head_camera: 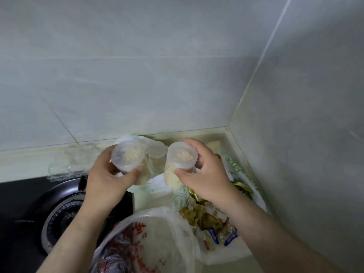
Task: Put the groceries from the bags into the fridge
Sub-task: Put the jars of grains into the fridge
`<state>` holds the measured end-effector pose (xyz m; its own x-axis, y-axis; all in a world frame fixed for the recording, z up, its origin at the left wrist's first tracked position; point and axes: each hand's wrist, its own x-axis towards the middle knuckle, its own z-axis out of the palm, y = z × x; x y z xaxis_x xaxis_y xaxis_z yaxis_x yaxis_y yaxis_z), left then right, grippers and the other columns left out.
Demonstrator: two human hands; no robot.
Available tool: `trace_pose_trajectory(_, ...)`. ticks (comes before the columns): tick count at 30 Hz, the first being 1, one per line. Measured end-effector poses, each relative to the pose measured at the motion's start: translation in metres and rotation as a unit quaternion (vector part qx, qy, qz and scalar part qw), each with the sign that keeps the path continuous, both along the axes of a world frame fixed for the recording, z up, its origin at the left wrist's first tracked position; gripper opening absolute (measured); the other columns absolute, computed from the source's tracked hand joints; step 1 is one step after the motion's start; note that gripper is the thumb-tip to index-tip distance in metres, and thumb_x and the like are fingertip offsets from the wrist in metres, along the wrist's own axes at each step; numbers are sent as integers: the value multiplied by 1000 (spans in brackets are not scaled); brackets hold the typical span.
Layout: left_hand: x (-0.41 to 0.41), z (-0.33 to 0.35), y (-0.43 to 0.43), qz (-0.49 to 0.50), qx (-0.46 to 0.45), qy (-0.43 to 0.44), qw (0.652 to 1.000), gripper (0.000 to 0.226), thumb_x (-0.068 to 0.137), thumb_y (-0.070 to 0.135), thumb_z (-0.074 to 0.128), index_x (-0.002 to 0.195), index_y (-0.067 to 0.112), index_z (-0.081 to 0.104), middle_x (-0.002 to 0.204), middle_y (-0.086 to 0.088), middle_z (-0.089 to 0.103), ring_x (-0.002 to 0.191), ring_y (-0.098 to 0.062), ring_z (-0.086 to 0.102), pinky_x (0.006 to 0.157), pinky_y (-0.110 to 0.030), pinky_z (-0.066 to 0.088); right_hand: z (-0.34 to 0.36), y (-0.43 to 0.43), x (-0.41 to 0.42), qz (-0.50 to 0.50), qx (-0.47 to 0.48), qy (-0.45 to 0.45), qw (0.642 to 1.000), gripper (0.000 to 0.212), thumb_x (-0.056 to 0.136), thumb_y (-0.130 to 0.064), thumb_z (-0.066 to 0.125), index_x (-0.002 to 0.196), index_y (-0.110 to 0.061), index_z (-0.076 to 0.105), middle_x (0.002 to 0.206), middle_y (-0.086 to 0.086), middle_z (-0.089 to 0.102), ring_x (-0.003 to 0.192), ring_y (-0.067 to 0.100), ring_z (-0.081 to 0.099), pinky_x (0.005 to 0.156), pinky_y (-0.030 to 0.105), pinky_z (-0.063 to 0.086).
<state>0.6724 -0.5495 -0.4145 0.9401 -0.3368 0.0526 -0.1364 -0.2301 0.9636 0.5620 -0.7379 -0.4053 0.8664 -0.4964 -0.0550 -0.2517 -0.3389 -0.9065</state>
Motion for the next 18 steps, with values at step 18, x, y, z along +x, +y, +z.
trace_pose_trajectory(18,-182,92,-23,-406,-99,7,908,41,78,-6,71,96,30,67,81,17,73,70,0,68,56,-10,49,111,91,-276,-359,-7,-86,929,60,63,-22,89,112,-39,60,101,-12,74,93,1,69,85,29,57)
